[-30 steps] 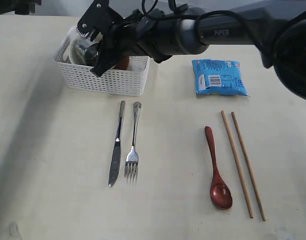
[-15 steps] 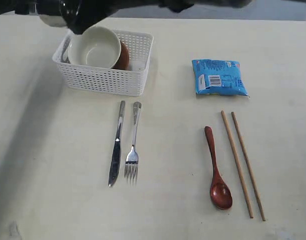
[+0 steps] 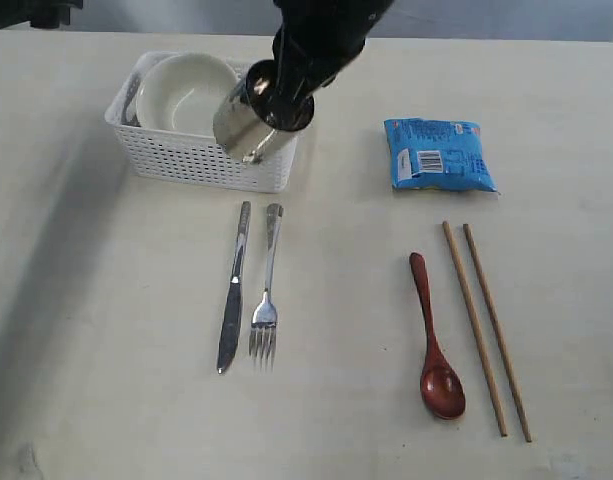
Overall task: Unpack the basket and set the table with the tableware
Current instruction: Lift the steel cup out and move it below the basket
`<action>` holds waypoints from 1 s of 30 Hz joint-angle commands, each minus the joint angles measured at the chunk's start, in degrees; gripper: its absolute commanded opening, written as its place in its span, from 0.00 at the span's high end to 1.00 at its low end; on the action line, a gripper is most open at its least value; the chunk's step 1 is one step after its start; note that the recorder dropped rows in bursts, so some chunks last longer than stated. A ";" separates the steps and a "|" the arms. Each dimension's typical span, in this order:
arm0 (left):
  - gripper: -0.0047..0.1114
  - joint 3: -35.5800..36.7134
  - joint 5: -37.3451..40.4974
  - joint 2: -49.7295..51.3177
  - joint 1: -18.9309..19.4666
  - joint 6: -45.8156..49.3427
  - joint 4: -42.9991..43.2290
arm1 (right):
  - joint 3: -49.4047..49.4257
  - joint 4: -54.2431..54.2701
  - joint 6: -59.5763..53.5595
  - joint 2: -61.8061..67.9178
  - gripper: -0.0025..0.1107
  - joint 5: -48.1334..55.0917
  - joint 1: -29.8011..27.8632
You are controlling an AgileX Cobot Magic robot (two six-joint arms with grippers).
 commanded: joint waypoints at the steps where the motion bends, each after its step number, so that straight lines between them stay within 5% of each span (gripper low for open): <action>1: 0.35 0.34 0.78 -0.54 0.14 -0.14 -0.31 | -1.25 -4.87 1.24 2.07 0.98 6.63 4.30; 9: 0.35 0.34 2.48 -0.54 0.14 0.32 -0.31 | -12.76 -15.58 3.67 13.43 0.98 18.28 9.18; 30: 0.35 0.34 2.36 -0.54 0.14 0.32 -0.31 | -18.83 -24.47 8.57 22.80 0.98 7.64 8.17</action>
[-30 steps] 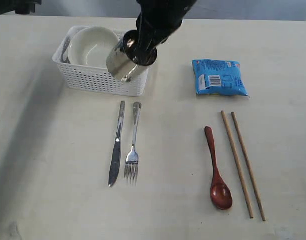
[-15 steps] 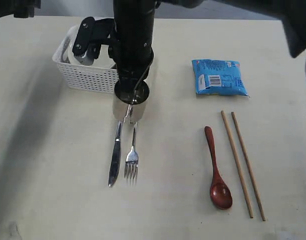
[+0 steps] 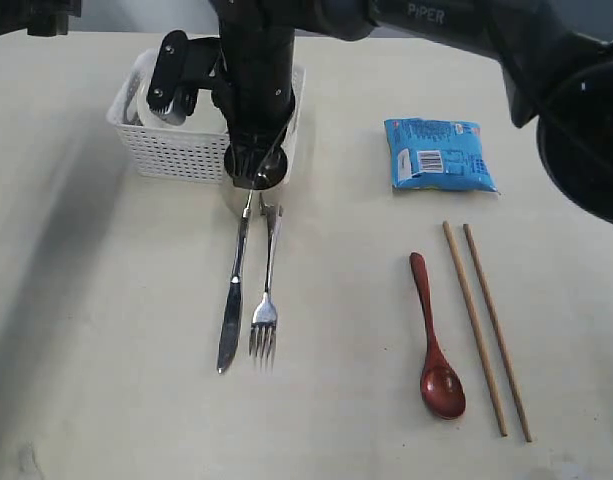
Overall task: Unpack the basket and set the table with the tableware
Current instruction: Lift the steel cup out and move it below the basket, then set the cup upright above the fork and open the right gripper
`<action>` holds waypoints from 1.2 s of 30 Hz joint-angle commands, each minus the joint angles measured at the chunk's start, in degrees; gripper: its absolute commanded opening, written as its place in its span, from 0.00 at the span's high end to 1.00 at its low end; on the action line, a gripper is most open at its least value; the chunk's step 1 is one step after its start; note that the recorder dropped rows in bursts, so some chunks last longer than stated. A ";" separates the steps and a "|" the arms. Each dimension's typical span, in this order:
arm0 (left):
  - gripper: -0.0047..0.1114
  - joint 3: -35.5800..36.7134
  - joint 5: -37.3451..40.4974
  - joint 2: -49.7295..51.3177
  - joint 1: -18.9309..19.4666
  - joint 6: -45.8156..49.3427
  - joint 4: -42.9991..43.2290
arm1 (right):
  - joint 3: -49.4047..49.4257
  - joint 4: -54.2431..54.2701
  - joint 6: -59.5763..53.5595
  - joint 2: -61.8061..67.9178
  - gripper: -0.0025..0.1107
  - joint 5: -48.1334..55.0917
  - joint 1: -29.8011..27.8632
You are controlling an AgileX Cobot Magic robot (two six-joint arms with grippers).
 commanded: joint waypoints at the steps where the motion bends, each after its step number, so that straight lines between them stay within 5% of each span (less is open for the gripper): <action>1: 0.35 0.34 -0.22 -0.54 0.14 0.21 -0.31 | -0.42 -2.52 1.43 0.78 0.98 -2.18 -0.78; 36: 0.35 0.34 -0.22 -0.54 0.14 0.21 -0.31 | -0.42 -2.74 -1.77 3.03 0.98 -6.78 -3.38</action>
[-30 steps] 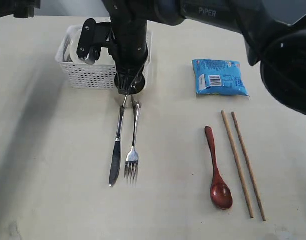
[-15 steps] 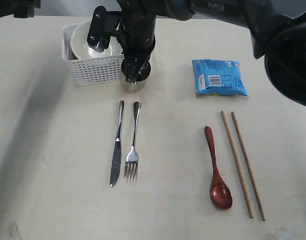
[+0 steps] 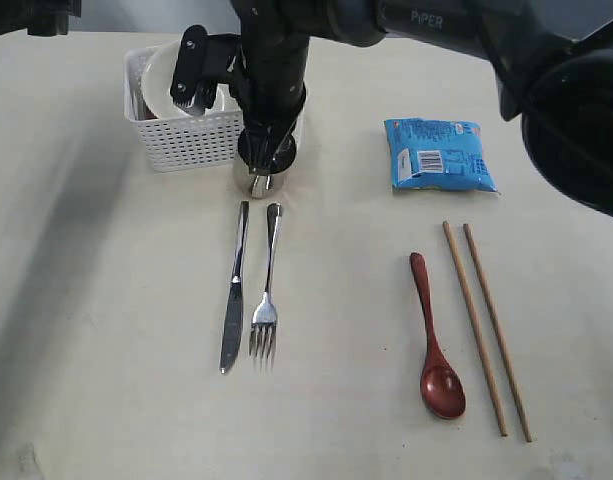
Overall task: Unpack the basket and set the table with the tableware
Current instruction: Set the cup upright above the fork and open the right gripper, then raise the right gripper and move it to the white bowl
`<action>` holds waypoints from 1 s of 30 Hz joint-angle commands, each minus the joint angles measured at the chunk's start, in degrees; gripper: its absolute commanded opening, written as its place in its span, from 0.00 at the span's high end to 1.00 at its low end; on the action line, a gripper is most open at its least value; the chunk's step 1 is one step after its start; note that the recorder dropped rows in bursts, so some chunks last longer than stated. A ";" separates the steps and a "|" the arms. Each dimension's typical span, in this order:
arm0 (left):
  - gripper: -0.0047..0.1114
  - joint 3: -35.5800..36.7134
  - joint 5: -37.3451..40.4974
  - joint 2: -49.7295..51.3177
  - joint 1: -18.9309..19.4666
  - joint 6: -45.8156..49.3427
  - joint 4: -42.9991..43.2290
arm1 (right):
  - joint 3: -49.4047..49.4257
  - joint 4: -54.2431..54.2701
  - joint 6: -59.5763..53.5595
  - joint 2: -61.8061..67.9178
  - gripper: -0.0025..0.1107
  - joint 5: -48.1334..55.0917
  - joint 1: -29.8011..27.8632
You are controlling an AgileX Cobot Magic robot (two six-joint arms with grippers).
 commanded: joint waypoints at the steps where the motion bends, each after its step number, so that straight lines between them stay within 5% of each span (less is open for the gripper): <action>1: 0.35 0.34 -0.22 -0.54 0.14 0.21 -0.31 | -0.32 -0.50 -0.56 0.67 0.98 0.30 -0.44; 10: 0.35 0.34 -0.22 -0.54 0.14 0.21 -0.31 | -0.32 -0.50 0.74 0.80 0.63 -1.72 -0.44; 30: 0.35 0.34 0.01 -0.54 0.14 0.21 -0.31 | -0.32 -6.03 5.16 -4.12 0.63 -2.79 -0.06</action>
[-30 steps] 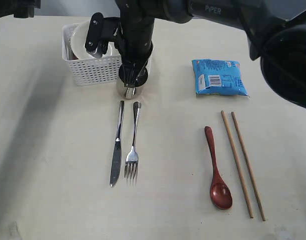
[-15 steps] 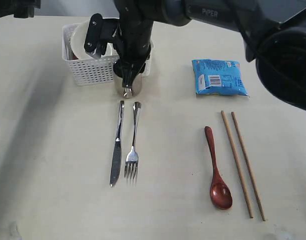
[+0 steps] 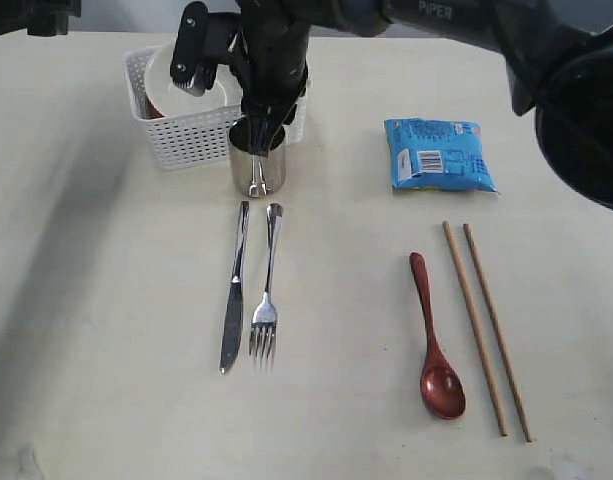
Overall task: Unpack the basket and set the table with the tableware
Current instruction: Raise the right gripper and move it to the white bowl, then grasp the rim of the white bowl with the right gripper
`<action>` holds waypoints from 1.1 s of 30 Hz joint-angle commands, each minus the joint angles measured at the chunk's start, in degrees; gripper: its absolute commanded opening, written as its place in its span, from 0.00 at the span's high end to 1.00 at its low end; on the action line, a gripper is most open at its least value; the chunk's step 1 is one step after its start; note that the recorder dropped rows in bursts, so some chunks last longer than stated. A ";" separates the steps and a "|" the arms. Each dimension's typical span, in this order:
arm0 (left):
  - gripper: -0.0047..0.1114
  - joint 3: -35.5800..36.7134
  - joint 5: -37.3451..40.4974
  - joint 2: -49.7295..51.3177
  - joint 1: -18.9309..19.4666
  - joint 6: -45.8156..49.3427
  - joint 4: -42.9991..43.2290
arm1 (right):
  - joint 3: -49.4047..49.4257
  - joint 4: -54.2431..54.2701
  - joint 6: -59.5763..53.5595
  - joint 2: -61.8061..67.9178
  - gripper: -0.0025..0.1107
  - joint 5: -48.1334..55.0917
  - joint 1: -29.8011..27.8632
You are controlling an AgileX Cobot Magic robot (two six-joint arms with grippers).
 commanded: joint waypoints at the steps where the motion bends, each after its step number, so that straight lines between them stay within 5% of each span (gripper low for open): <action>1: 0.35 0.34 0.01 -0.54 0.14 0.21 -0.31 | -0.07 -0.40 1.02 -3.13 0.63 -0.41 -0.06; 8: 0.35 0.34 0.01 -0.54 0.14 0.09 -0.31 | -0.07 1.01 9.98 -5.57 0.63 -9.29 -1.43; 15: 0.35 0.34 0.23 -0.54 0.14 0.10 -0.31 | -0.07 18.55 13.25 -3.54 0.63 -22.68 -6.17; 22: 0.35 0.34 0.34 -0.54 0.14 0.10 -0.31 | -0.07 25.20 13.50 0.67 0.63 -27.36 -8.45; 27: 0.35 0.34 0.34 -0.54 0.14 0.10 -0.31 | -0.07 27.54 13.50 2.54 0.47 -29.50 -8.21; 33: 0.35 0.34 0.22 -0.54 0.14 0.10 -0.31 | -0.07 27.76 13.50 3.93 0.47 -30.79 -8.08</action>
